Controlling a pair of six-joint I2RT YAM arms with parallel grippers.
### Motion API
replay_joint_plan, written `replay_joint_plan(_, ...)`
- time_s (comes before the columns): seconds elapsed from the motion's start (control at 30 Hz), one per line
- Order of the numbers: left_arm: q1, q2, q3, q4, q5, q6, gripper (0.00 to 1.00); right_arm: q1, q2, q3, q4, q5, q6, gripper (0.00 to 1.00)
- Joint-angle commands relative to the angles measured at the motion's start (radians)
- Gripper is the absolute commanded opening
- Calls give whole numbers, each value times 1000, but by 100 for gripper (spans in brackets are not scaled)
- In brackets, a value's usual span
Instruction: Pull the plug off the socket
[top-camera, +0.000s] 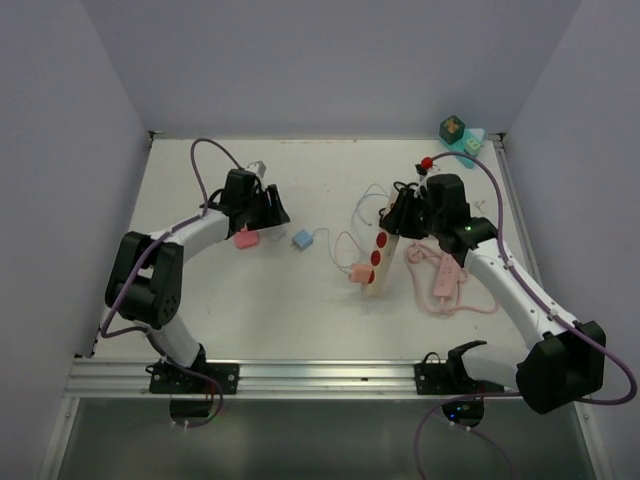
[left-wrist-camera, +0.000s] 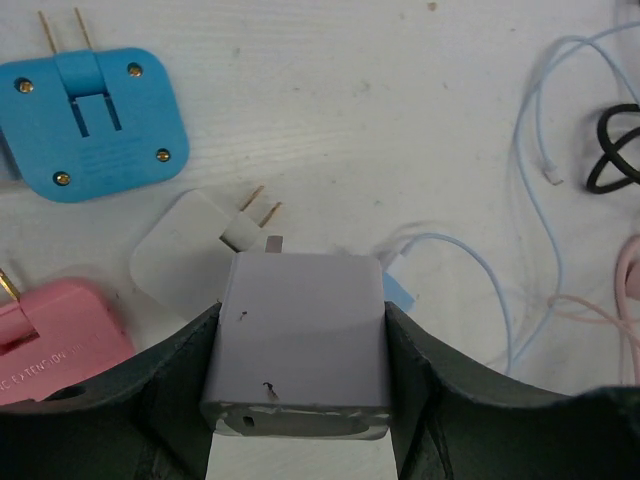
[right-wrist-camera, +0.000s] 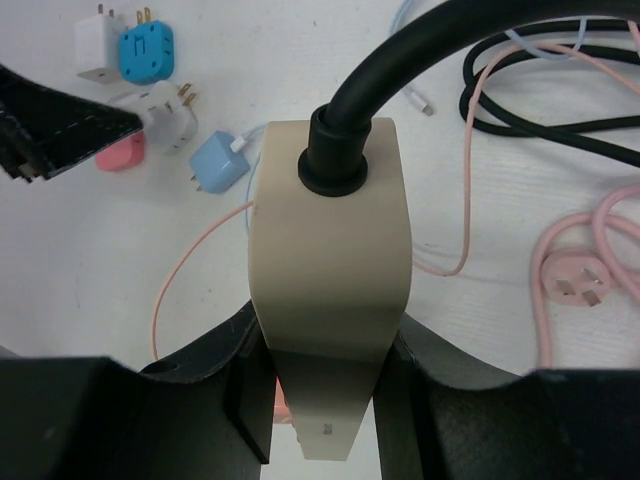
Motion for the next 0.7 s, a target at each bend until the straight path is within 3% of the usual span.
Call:
replay_joint_plan(0.0,43,79,51,117,81,-65,20,1,-39,-16,91,-93,87,0)
replay_joint_plan(0.17,70,140,68,117,112,-79,31,1,-28,-30,100,-112,98,0)
replay_joint_plan(0.3,76,110,22,165,85,-68,63,1,-26,-44,118,-115,95,0)
replay_joint_plan(0.33,75,104,17,162,72,-62,66,1,-20,-47,123,-118,95,0)
replay_joint_plan(0.5,78,42,-23,156,60,-28,76,1,6,-47,141,-138,99,0)
replay_joint_plan(0.67,78,-34,-44,136,63,13,78,1,29,-27,148,-146,101,0)
